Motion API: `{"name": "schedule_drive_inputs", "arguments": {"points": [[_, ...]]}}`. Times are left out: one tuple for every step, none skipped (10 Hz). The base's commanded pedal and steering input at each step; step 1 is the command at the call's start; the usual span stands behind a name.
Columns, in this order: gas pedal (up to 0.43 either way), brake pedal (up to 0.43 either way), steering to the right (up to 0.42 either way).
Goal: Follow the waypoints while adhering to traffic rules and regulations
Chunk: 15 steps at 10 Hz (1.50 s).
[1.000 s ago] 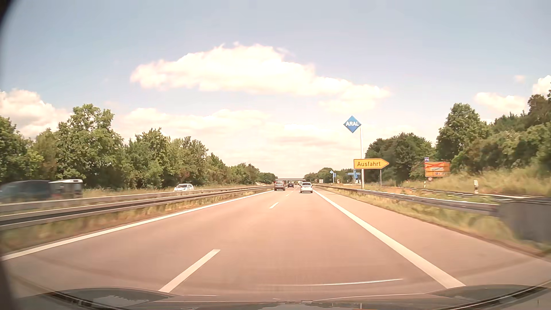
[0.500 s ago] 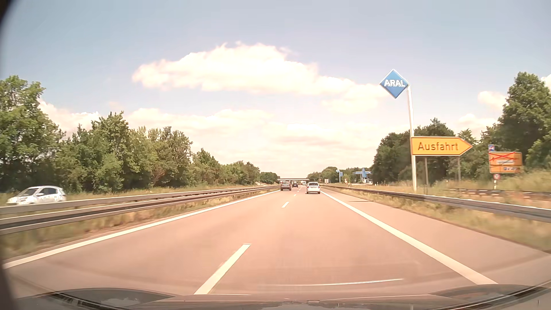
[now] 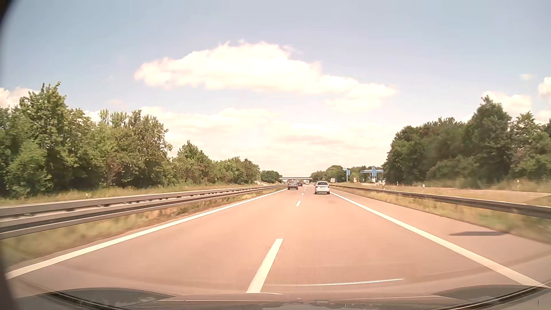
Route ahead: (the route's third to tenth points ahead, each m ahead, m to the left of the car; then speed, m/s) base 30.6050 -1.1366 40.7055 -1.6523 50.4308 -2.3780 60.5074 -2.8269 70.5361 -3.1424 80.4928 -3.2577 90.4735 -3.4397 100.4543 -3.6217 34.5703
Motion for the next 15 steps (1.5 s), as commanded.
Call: {"name": "schedule_drive_inputs", "arguments": {"points": [[0.409, 0.006, -0.001], [0.409, 0.012, 0.001], [0.409, 0.012, 0.001], [0.409, 0.012, 0.001], [0.409, 0.006, 0.001], [0.409, 0.012, 0.001], [0.409, 0.006, 0.001], [0.409, 0.012, 0.001], [0.409, 0.012, 0.001], [0.409, 0.012, 0.001], [0.409, 0.012, 0.001], [0.409, 0.012, 0.001], [0.409, 0.012, 0.001], [0.409, 0.012, 0.001], [0.409, 0.006, 0.002]]}}
